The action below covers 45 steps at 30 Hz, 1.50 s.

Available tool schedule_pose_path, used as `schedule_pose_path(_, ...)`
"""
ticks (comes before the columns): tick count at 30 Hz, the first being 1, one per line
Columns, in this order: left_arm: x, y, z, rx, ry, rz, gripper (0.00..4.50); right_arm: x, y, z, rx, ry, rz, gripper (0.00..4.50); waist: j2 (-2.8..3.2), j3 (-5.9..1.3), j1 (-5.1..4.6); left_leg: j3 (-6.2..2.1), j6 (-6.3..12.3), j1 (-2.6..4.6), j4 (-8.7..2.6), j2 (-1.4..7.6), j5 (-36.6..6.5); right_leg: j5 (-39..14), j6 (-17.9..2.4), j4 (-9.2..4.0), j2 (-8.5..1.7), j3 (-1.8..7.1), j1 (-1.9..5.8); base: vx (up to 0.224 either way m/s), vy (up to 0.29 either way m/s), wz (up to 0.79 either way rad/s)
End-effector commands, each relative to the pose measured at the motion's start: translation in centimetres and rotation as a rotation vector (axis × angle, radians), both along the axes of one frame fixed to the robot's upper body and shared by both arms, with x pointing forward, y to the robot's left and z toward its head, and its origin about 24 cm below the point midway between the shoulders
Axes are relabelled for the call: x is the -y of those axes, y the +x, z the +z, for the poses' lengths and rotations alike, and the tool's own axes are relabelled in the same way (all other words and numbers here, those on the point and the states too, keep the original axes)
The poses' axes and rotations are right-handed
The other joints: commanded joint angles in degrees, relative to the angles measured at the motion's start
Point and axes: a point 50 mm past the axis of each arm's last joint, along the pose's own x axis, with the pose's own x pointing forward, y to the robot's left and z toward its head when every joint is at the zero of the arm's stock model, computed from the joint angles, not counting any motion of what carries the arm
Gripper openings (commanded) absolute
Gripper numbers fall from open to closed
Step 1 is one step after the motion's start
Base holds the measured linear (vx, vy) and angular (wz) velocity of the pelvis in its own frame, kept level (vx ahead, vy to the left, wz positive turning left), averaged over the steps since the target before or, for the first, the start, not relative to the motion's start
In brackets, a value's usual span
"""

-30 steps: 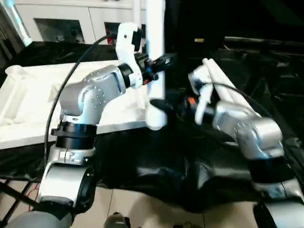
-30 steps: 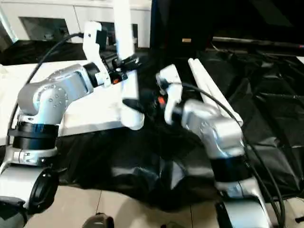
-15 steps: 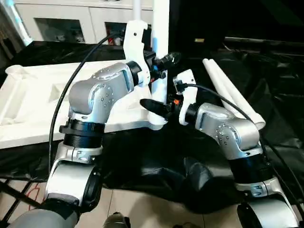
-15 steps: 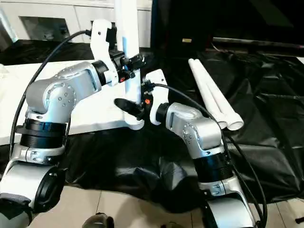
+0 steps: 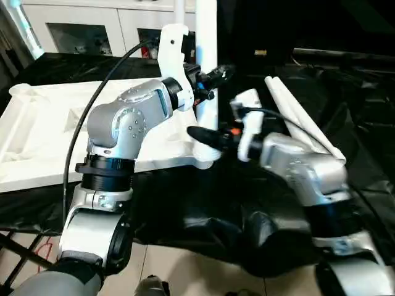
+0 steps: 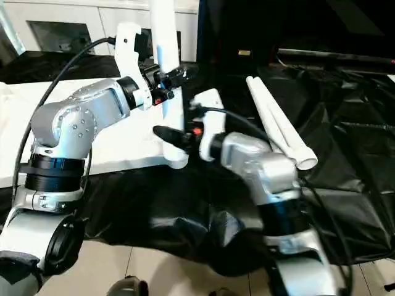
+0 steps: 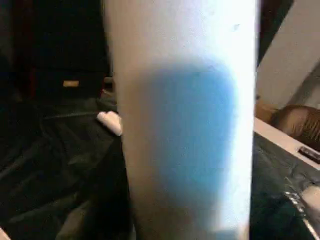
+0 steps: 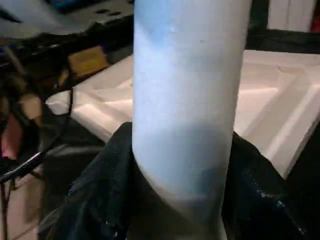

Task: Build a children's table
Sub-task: Pick table leg

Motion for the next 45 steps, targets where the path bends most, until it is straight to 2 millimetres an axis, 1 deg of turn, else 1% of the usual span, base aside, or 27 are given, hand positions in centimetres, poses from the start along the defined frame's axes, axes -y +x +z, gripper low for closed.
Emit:
schedule_pose_path(1, -0.3, 0.1, 0.4, 0.006, -0.057, -0.042, 2.58, -0.4, -1.2, 1.5, 0.050, 0.069, 0.138, 1.96, -0.50, -5.47, 0.27, -0.15, -1.33, 1.19, -3.76, 0.62, -10.10, -11.51, -8.56, -5.02, -3.99, 2.57, 3.37, 0.000, 0.000, 0.00)
schedule_pose_path(3, -0.6, 0.0, 0.4, 0.000, -0.116, -0.102, 2.58, 0.1, -1.6, 1.8, 0.053, 0.090, 0.182, 1.96, -0.51, -5.51, 0.44, -0.09, -0.86, 1.15, -3.64, 0.51, -9.76, -11.66, -9.03, -5.05, -4.02, 2.53, 3.47, 0.000, 0.000, 0.00)
schedule_pose_path(4, -0.8, 0.0, 0.4, -0.004, -0.134, -0.111, 2.58, 0.3, -1.7, 1.9, 0.052, 0.096, 0.188, 1.96, -0.34, -5.54, 0.39, -0.18, -0.78, 1.20, -3.66, 0.62, -9.74, -11.29, -9.43, -4.91, -3.93, 2.48, 3.36, 0.000, 0.000, 0.00)
schedule_pose_path(7, -1.1, 0.1, 0.5, -0.013, -0.159, -0.114, 2.58, 0.5, -1.6, 1.9, 0.053, 0.090, 0.184, 1.96, -0.35, -5.47, 0.25, -0.20, -0.94, 1.19, -3.70, 0.66, -10.28, -12.07, -9.64, -4.97, -3.94, 2.41, 3.30, 0.000, 0.000, 0.00)
schedule_pose_path(9, -1.3, 0.2, 0.6, -0.012, -0.160, -0.103, 2.24, 0.8, -1.6, 1.9, 0.055, 0.082, 0.178, 1.96, -0.39, -5.46, 0.20, -0.22, -1.06, 1.31, -3.73, 0.68, -10.69, -12.77, -9.42, -5.08, -3.91, 2.41, 3.25, 0.000, 0.000, 0.00)
schedule_pose_path(11, -1.3, 0.2, 0.6, -0.009, -0.163, -0.106, 2.24, 0.8, -1.6, 1.9, 0.055, 0.083, 0.179, 1.96, -0.38, -5.45, 0.25, -0.20, -1.13, 1.32, -3.71, 0.70, -10.73, -13.25, -9.28, -5.14, -4.00, 2.45, 3.26, 0.000, 0.000, 0.00)
schedule_pose_path(12, -1.3, 0.1, 0.6, -0.006, -0.168, -0.110, 2.06, 0.8, -1.6, 1.9, 0.054, 0.085, 0.182, 1.96, -0.38, -5.46, 0.22, -0.25, -1.20, 1.28, -3.75, 0.74, -10.63, -12.95, -9.29, -5.08, -3.94, 2.43, 3.28, 0.000, 0.000, 0.00)
schedule_pose_path(13, -1.2, 0.1, 0.7, -0.005, -0.169, -0.114, 2.06, 0.8, -1.7, 1.9, 0.053, 0.087, 0.186, 1.96, -0.54, -5.50, 0.22, -0.23, -1.15, 1.27, -3.76, 0.75, -10.44, -12.72, -9.29, -5.06, -3.98, 2.44, 3.32, 0.000, 0.000, 0.00)
schedule_pose_path(16, -1.2, 0.0, 0.7, -0.005, -0.173, -0.121, 1.93, 0.7, -1.9, 1.9, 0.051, 0.087, 0.194, 1.95, -0.46, -5.49, 0.27, -0.20, -1.03, 1.30, -3.72, 0.75, -10.17, -12.38, -9.41, -5.00, -3.96, 2.47, 3.24, 0.000, 0.000, 0.00)
schedule_pose_path(17, -1.1, 0.0, 0.7, -0.001, -0.161, -0.121, 1.92, 0.6, -1.7, 1.7, 0.064, 0.065, 0.172, 1.95, -0.59, -5.48, 0.26, -0.17, -0.97, 1.27, -3.72, 0.74, -10.12, -12.41, -9.38, -5.03, -3.97, 2.47, 3.27, 0.000, 0.000, 0.00)
schedule_pose_path(18, -1.0, -0.1, 0.7, -0.001, -0.152, -0.126, 1.90, 0.6, -1.3, 1.5, 0.071, 0.037, 0.136, 2.51, -0.58, -5.44, 0.28, -0.18, -1.11, 1.23, -3.76, 0.74, -10.05, -12.95, -9.19, -5.02, -4.03, 2.45, 3.24, 0.000, 0.000, 0.00)
schedule_pose_path(19, -1.0, -0.2, 0.6, 0.008, -0.132, -0.132, 1.90, 0.6, -1.1, 1.4, 0.067, 0.024, 0.117, 2.51, -0.60, -5.43, 0.24, -0.19, -1.15, 1.27, -3.78, 0.75, -10.13, -13.27, -9.06, -5.07, -4.02, 2.45, 3.19, 0.000, 0.000, 0.00)
schedule_pose_path(20, -1.0, -0.2, 0.6, 0.008, -0.132, -0.132, 1.90, 0.6, -1.1, 1.4, 0.067, 0.024, 0.117, 2.65, -0.58, -5.42, 0.23, -0.18, -1.20, 1.31, -3.77, 0.73, -10.33, -13.63, -8.96, -5.10, -4.02, 2.44, 3.17, 0.000, 0.000, 0.00)
schedule_pose_path(22, -0.7, -0.5, 0.6, 0.034, -0.075, -0.153, 1.88, 0.5, -1.0, 1.3, 0.053, 0.007, 0.124, 2.74, -0.66, -5.38, 0.12, -0.22, -1.27, 1.32, -3.86, 0.83, -10.59, -14.23, -8.52, -5.14, -4.02, 2.48, 3.15, 0.000, 0.000, 0.00)
schedule_pose_path(23, -0.7, -0.5, 0.6, 0.034, -0.075, -0.153, 1.88, 0.5, -1.0, 1.3, 0.053, 0.007, 0.124, 2.82, -0.63, -5.38, 0.17, -0.28, -1.30, 1.33, -3.89, 0.85, -10.49, -14.19, -8.43, -5.08, -4.00, 2.46, 3.15, 0.000, 0.000, 0.00)
schedule_pose_path(24, -0.4, -0.8, 0.6, 0.044, -0.047, -0.179, 1.88, 0.7, -0.6, 1.1, 0.060, -0.047, 0.078, 2.92, -0.63, -5.39, 0.15, -0.26, -1.48, 1.28, -3.89, 0.88, -10.23, -13.99, -8.36, -5.01, -4.04, 2.51, 3.12, 0.000, 0.000, 0.00)
schedule_pose_path(25, -0.3, -1.0, 0.5, 0.046, -0.029, -0.187, 1.88, 0.8, -0.4, 1.1, 0.062, -0.062, 0.066, 2.99, -0.80, -5.35, 0.06, -0.21, -1.58, 1.30, -3.93, 0.87, -10.15, -14.09, -8.16, -5.10, -4.01, 2.53, 3.08, 0.000, 0.000, 0.00)
schedule_pose_path(27, 0.0, -1.1, 0.5, 0.052, -0.004, -0.202, 1.87, 1.0, -0.3, 1.1, 0.057, -0.067, 0.067, 3.11, -0.67, -5.39, 0.14, -0.17, -1.72, 1.36, -3.83, 0.86, -9.95, -13.92, -8.30, -5.01, -4.08, 2.59, 3.07, 0.000, 0.000, 0.00)
schedule_pose_path(28, 0.1, -1.1, 0.5, 0.053, 0.006, -0.208, 1.87, 1.1, -0.3, 1.2, 0.058, -0.070, 0.073, 3.11, -0.76, -5.39, 0.15, -0.16, -1.68, 1.38, -3.87, 0.85, -10.03, -13.91, -8.38, -4.97, -4.05, 2.56, 3.08, 0.000, 0.000, 0.00)
schedule_pose_path(30, 0.2, -1.2, 0.5, 0.057, 0.017, -0.216, 1.86, 1.2, -0.3, 1.3, 0.057, -0.075, 0.081, 3.11, -0.69, -5.38, 0.24, -0.14, -1.63, 1.34, -3.81, 0.86, -9.99, -13.61, -8.32, -4.92, -4.06, 2.62, 3.11, 0.000, 0.000, 0.00)
schedule_pose_path(33, 0.4, -1.3, 0.6, 0.060, 0.029, -0.230, 1.86, 1.4, -0.3, 1.3, 0.052, -0.081, 0.090, 3.11, -0.78, -5.37, 0.22, -0.11, -1.51, 1.27, -3.80, 0.77, -9.93, -13.41, -8.36, -4.99, -4.02, 2.57, 3.17, 0.000, 0.000, 0.00)
schedule_pose_path(38, 1.0, -1.7, 0.6, 0.061, 0.024, -0.266, 1.86, 1.5, -0.1, 0.5, 0.019, -0.119, 0.079, 3.11, -0.86, -5.35, 0.18, -0.08, -1.49, 1.22, -3.76, 0.74, -9.99, -14.17, -8.36, -5.08, -4.05, 2.55, 3.17, 0.000, 0.000, 0.00)
schedule_pose_path(45, 1.6, -2.1, 0.5, 0.061, 0.038, -0.312, 1.86, 1.2, 0.0, 0.0, 0.000, -0.127, 0.083, 3.11, -0.84, -5.44, 0.17, -0.12, -1.36, 1.27, -3.77, 0.82, -9.63, -13.09, -8.86, -4.90, -4.01, 2.53, 3.19, 0.000, 0.000, 0.00)
